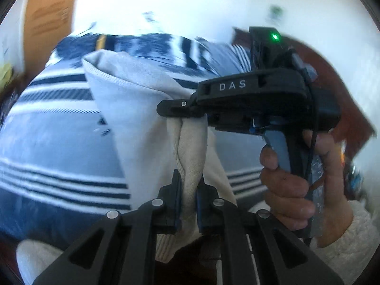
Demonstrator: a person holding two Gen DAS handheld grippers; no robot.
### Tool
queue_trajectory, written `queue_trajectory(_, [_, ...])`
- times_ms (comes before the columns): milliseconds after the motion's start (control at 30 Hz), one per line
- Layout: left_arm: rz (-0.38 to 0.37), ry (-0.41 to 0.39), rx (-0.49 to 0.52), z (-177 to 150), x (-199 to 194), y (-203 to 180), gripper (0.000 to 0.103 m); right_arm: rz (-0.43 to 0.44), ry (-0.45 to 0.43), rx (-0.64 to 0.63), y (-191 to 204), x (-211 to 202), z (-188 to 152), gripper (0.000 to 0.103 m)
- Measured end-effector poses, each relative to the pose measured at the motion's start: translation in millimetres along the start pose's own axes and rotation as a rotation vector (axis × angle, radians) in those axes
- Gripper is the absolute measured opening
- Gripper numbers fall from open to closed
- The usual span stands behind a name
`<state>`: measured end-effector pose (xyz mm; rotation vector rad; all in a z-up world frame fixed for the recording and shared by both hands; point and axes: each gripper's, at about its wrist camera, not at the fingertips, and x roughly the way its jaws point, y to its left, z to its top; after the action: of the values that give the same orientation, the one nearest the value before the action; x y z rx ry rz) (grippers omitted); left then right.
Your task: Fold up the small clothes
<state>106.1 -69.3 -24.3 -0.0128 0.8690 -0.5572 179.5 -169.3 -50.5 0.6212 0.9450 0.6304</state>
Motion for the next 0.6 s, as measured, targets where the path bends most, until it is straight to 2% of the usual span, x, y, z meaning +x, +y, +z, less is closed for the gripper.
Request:
queue_trajectory(133, [0.01,0.097,0.109,6,45,-48,0.01,0.014,-0.07,0.1,-57,-40,-13,0.011])
queue_trajectory(167, [0.021,0.085,0.1,8,57,-54,0.01,0.022,-0.082,0.131,-72,-45,-16,0.011])
queue_trajectory(233, [0.013,0.143,0.121,5,82,-70,0.01,0.031,-0.107,0.177,-102,-56,-21,0.011])
queue_trajectory(367, [0.029,0.226,0.124,-5,123,-83,0.01,0.032,-0.115,0.265,-151,-59,-34,0.011])
queue_trajectory(467, [0.038,0.277,0.111,-10,151,-79,0.01,0.058,-0.113,0.345,-191,-54,-48,0.011])
queue_trajectory(600, [-0.011,0.323,0.071,-15,149,-79,0.011,0.083,-0.12,0.422,-226,-43,-67,0.014])
